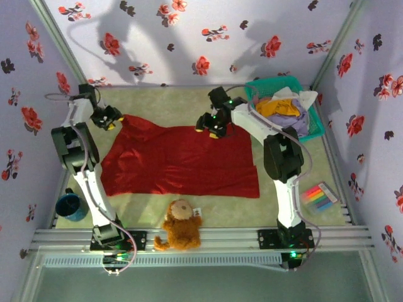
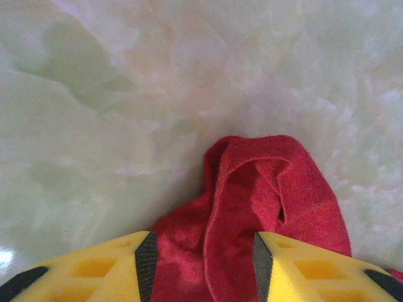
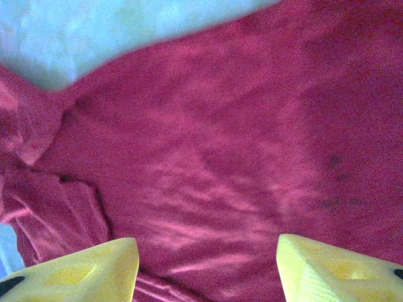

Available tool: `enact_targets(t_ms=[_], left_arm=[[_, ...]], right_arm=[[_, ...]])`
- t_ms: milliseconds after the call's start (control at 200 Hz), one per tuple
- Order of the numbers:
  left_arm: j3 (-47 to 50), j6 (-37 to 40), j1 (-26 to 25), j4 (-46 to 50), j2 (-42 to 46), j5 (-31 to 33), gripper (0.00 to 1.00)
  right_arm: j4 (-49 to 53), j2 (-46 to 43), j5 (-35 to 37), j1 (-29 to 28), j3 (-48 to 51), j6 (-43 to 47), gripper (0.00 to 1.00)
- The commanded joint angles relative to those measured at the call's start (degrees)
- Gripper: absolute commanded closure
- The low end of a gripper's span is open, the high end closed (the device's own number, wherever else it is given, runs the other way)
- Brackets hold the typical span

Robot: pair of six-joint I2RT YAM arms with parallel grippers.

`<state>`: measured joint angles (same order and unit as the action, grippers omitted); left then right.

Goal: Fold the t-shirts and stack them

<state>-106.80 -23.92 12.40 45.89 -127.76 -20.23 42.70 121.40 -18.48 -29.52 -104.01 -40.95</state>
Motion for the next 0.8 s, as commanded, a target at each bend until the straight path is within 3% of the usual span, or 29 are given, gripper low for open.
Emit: enact_targets(t_ms=[0,175,350,485,795], left_arm=[[-4.2,-0.6,-0.9,0.4,-2.2,-0.6,0.53],[-8.0,-1.2,-2.1,-1.0,-7.2,-0.4,0.60],[-11.0,-2.3,-2.6,-1.5,-8.8,-1.1,1.00],[-10.8,-1.8,-2.8,-0.5,-7.0,-1.2,1.00],[-6.8,-1.8,-2.8,0.0,-0.7,-2.5,1.00]], right_arm=[[5.9,0.1,5.3,3.0,-3.0,2.9,0.39],[8.1,0.8,5.4,6.7,-4.4,5.2,0.39],[10.9,3.0,10.9,8.9,-6.7,7.8,0.39],[13.8,7.2,21.3,8.9,-12.1,11.2,0.40],[13.2,14.9,33.1,8.8,-19.0,14.1,0.46]])
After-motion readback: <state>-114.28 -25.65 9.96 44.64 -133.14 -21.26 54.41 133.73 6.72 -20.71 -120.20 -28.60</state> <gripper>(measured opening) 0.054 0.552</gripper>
